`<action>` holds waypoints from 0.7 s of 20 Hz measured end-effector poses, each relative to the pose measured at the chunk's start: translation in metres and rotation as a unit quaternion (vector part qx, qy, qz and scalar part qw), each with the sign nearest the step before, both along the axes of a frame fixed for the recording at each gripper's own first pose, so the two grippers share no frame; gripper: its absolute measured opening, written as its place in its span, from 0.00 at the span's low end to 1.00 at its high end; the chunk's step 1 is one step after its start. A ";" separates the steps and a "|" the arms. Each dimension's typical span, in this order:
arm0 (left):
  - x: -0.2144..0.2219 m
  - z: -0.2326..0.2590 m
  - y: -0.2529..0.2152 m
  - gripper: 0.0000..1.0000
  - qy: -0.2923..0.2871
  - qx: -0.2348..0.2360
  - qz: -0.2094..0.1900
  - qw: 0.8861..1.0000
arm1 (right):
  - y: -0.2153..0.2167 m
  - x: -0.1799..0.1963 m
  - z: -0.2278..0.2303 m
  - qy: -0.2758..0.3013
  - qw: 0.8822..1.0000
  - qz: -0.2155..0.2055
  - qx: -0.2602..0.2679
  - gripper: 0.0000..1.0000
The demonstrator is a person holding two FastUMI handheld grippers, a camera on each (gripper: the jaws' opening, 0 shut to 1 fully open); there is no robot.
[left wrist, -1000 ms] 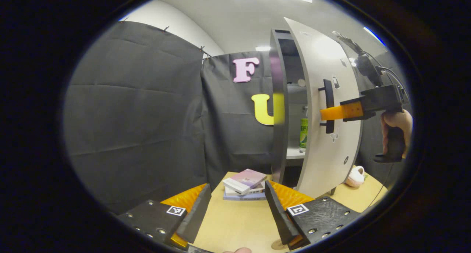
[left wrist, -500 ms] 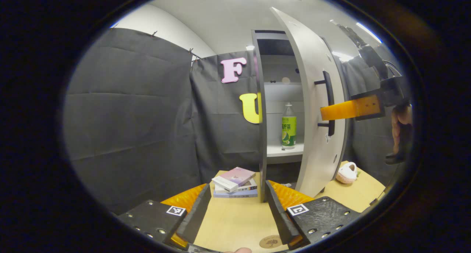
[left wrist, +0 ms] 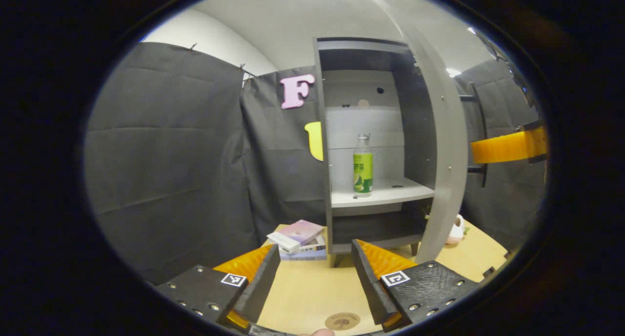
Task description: Open the cabinet door with the right hand, grasp the bottle in the cabinet with the left hand and place it on the coaster, then close the cabinet door with the right hand.
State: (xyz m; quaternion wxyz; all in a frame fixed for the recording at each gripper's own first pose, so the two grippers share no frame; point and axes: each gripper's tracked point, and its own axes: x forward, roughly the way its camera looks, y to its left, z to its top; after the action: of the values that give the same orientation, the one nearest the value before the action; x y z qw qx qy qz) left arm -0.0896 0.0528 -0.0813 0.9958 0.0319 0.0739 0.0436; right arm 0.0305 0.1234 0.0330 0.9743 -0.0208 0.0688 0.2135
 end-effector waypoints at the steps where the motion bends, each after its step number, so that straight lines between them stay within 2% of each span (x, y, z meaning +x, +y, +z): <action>1: 0.001 0.003 -0.011 0.86 -0.002 0.002 -0.006 1.000 | -0.012 -0.005 -0.003 0.000 1.000 -0.006 0.000 0.22; 2: 0.003 0.007 -0.022 0.84 -0.004 0.002 -0.014 1.000 | -0.023 -0.008 -0.005 0.000 1.000 -0.012 0.000 0.25; 3: 0.007 0.007 -0.032 0.87 -0.006 0.004 -0.021 1.000 | -0.032 -0.012 -0.006 -0.001 1.000 -0.016 0.000 0.22; 6: 0.014 0.011 -0.056 0.84 -0.008 0.014 -0.037 0.999 | -0.058 -0.021 -0.006 0.006 0.999 -0.039 0.015 0.23; 10: 0.030 0.016 -0.086 0.87 -0.010 0.011 -0.051 0.999 | -0.094 -0.036 -0.007 0.003 0.997 -0.076 0.009 0.18; 14: 0.051 0.030 -0.113 0.86 -0.022 0.013 -0.063 0.998 | -0.125 -0.039 -0.009 0.006 0.994 -0.102 0.033 0.18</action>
State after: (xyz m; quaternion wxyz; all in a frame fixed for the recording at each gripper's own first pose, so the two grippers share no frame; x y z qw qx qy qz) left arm -0.0383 -0.0606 -0.0512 0.9975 0.0483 0.0494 -0.0176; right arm -0.0089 -0.0011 0.0239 0.9907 0.0202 0.0691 0.1158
